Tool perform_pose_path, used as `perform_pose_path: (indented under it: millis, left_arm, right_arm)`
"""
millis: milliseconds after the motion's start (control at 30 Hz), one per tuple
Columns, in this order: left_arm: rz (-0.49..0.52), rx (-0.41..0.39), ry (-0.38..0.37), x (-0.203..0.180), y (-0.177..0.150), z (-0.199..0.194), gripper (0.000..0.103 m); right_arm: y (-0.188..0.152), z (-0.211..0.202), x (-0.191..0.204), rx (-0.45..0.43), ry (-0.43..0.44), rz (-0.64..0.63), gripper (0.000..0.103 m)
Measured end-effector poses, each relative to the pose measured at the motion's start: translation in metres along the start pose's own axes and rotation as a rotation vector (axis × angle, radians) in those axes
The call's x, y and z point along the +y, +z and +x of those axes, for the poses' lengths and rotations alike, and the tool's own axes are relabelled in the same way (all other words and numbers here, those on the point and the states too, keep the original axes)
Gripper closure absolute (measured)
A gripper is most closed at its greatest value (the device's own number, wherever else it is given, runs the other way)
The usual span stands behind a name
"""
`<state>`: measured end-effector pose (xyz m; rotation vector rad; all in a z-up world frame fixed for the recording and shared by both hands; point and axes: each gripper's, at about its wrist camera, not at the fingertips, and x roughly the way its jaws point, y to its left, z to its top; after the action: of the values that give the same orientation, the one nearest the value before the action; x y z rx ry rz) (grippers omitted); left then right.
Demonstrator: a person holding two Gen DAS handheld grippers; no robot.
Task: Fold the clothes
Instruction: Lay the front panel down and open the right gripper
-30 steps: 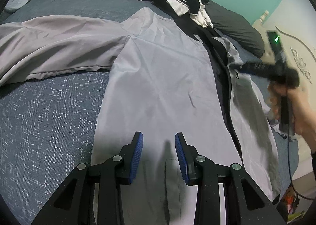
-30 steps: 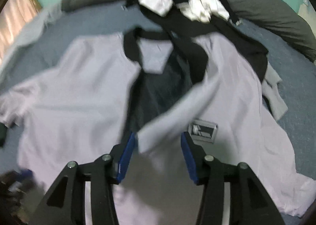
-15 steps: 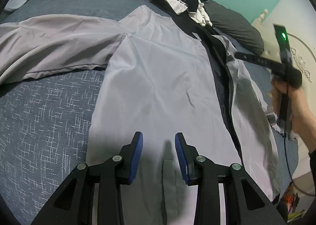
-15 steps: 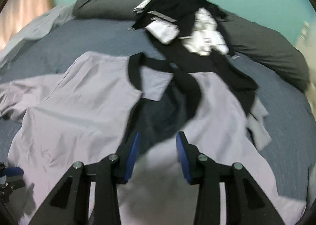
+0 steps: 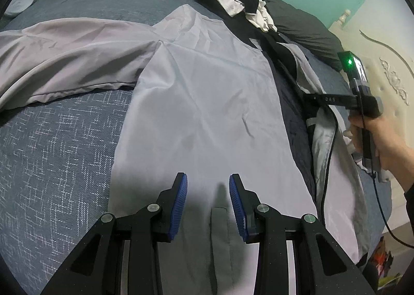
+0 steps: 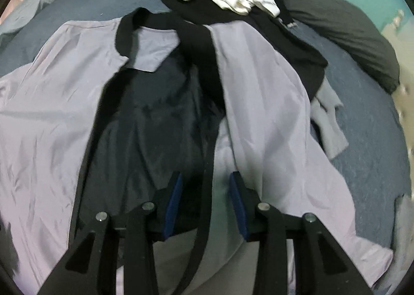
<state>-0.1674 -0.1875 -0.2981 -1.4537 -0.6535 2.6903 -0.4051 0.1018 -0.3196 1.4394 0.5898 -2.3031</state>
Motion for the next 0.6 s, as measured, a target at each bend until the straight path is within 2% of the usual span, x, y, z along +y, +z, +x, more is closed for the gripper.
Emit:
perform_pose_path:
  millis: [100,200,233,267,300,467,600]
  left_arm:
    - [-0.004,0.0,0.006,-0.001,-0.001,0.0,0.066]
    - [-0.003,0.002,0.008,-0.002,0.001,0.002,0.066]
    - [-0.003,0.002,0.008,-0.002,0.001,0.002,0.066]
    - [-0.003,0.002,0.007,-0.003,0.002,0.003,0.066]
    - [-0.002,0.003,0.007,-0.003,0.002,0.004,0.066]
    - [-0.001,0.002,0.007,-0.004,0.004,0.005,0.066]
    - [-0.001,-0.001,0.006,-0.005,0.004,0.004,0.066]
  right_arm:
    - [-0.001,0.0,-0.007,-0.001,0.016,0.018,0.066]
    - [-0.003,0.001,-0.006,-0.003,0.007,-0.02,0.067]
    - [-0.004,0.0,-0.007,-0.001,-0.005,-0.031,0.071]
    - [-0.005,0.0,-0.008,0.001,-0.018,-0.042,0.081]
    - [-0.006,0.0,-0.01,0.002,-0.031,-0.053,0.086]
    - [-0.009,-0.011,-0.024,-0.041,-0.005,-0.026,0.094]
    - [-0.01,-0.025,-0.028,-0.087,0.021,-0.027,0.096]
